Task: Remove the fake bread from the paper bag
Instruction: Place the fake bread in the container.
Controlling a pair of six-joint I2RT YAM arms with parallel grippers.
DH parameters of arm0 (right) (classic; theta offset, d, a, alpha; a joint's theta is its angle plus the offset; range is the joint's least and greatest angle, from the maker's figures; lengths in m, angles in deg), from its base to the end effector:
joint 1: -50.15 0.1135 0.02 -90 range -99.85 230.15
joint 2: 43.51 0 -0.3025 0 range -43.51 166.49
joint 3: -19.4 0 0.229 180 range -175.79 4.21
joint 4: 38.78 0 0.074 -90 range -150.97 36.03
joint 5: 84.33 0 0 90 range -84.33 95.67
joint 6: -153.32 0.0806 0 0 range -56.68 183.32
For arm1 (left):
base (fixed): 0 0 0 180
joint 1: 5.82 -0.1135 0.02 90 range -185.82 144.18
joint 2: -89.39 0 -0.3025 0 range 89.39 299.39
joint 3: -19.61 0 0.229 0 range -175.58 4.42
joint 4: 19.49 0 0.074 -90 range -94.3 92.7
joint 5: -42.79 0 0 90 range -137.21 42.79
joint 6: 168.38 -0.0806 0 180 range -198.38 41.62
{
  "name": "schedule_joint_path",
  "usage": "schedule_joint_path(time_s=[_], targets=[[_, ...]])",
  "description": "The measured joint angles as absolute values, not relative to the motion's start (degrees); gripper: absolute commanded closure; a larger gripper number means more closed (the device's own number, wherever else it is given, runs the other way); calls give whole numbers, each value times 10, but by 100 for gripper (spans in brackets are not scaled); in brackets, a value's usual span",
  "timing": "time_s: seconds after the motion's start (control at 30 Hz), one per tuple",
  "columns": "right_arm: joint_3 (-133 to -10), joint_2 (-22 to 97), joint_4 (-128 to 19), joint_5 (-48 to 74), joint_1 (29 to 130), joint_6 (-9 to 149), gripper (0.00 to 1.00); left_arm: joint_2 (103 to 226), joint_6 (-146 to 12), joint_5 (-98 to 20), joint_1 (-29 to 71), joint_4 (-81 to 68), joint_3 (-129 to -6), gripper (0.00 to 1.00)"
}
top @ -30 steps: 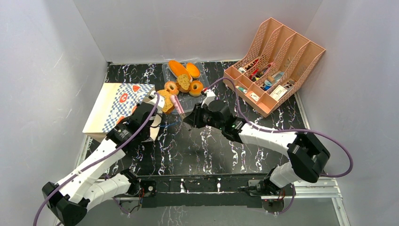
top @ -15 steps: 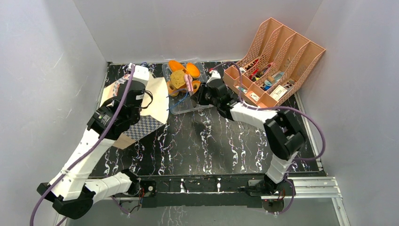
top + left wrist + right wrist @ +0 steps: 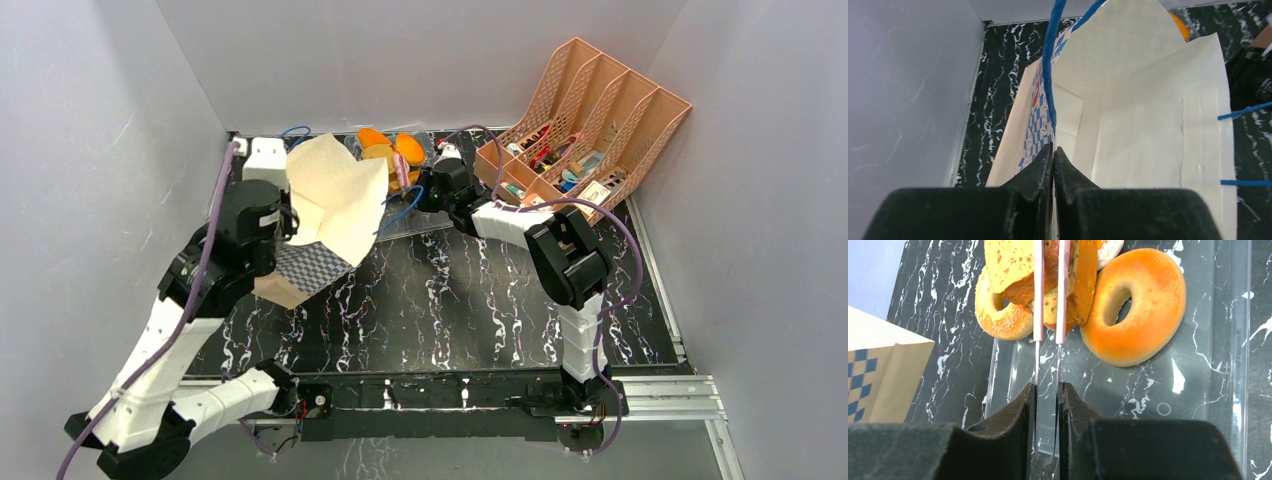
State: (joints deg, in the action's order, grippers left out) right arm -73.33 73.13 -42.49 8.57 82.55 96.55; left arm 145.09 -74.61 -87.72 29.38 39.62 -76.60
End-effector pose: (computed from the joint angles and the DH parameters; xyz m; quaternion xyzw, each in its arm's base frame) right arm 0.4216 0.2724 0.2194 -0.0069 0.8553 0.2988 0.4234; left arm 0.1543 -0.0448 0.4690 0.0119 0.7881 0.0824 0.6099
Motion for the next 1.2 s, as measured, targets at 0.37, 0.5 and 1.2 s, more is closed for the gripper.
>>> schedule_joint_path(time_s=[0.37, 0.5, 1.2], targets=[[-726, 731, -408, 87, 816, 969, 72, 1321, -619, -868, 294, 289, -627, 100], [-720, 731, -400, 88, 813, 974, 68, 1305, -584, -868, 294, 255, -594, 100], [-645, 692, -328, 84, 797, 983, 72, 1298, -553, -857, 294, 129, -534, 100]])
